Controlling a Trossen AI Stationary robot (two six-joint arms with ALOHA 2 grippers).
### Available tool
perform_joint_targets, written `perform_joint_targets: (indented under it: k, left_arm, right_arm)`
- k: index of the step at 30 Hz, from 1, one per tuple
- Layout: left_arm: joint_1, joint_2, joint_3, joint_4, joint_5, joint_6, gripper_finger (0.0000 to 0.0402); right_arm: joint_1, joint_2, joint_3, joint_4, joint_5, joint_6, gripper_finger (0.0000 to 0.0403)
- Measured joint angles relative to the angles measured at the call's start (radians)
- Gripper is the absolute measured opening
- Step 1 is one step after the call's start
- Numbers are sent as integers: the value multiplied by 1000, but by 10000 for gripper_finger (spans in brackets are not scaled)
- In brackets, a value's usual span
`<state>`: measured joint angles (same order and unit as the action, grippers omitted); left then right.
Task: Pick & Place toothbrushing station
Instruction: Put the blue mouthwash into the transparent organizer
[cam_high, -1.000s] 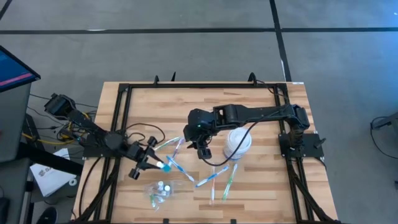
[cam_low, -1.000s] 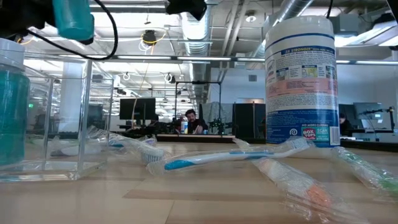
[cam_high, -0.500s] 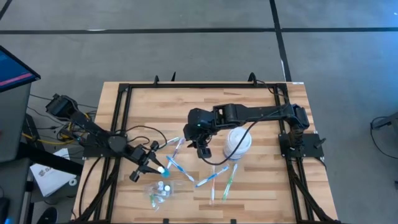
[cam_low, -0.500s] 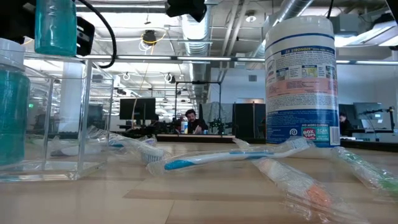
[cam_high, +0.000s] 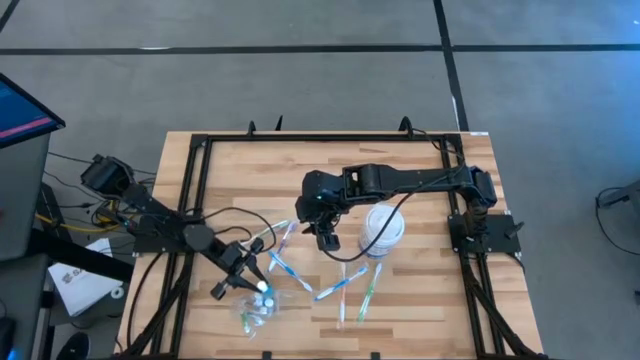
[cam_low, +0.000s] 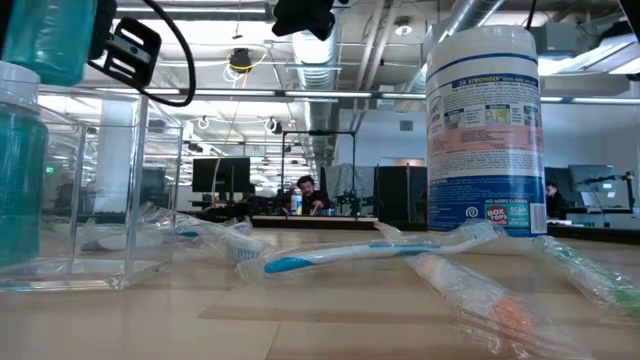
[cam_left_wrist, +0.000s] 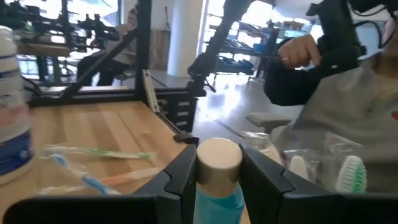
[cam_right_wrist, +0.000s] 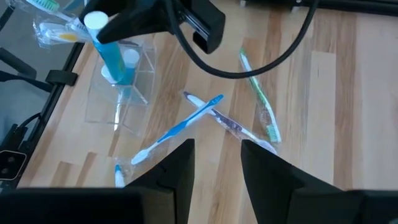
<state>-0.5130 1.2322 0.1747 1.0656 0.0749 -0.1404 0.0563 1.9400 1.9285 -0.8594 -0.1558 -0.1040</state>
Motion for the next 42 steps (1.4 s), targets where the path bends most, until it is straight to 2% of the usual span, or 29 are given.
perform_joint_targets:
  k: [7, 15, 31, 42]
  left_arm:
    - [-31, 5, 4, 29, 38, 0, 89]
    - [-84, 5, 4, 43, 34, 2, 89]
    - [-110, 6, 4, 42, 31, 5, 89]
    - [-109, 77, 4, 45, 22, 2, 89]
  right_arm:
    - [0, 0, 0, -7, 0, 0, 121]
    - [0, 0, 0, -9, 0, 5, 122]
    - [0, 0, 0, -27, 0, 15, 122]
    - [0, 1, 0, -28, 0, 18, 121]
